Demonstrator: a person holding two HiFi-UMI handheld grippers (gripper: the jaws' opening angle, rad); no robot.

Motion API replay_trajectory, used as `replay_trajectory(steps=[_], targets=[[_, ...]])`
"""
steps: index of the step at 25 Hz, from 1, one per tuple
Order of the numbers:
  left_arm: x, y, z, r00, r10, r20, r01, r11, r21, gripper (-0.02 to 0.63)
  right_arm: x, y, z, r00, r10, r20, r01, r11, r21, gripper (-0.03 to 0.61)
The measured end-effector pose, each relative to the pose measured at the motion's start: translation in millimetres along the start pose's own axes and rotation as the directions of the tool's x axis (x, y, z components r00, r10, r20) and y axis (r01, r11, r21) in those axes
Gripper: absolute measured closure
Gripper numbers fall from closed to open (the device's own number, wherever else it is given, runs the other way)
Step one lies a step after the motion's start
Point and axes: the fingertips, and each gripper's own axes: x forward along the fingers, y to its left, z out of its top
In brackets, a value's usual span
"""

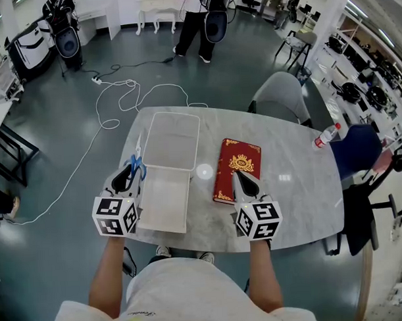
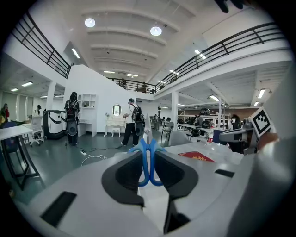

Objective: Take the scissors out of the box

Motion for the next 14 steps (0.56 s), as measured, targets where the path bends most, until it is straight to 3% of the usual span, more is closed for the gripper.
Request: replay_trajectory(steps=[14], targets=[[-1.5, -0.7, -0.7, 1.000, -0.005, -0.009, 0.005, 1.000, -0.004, 0.532, 2.0, 3.4, -0.2, 1.000, 0.003, 0.000, -0.003, 1.000, 0.003, 0.574]])
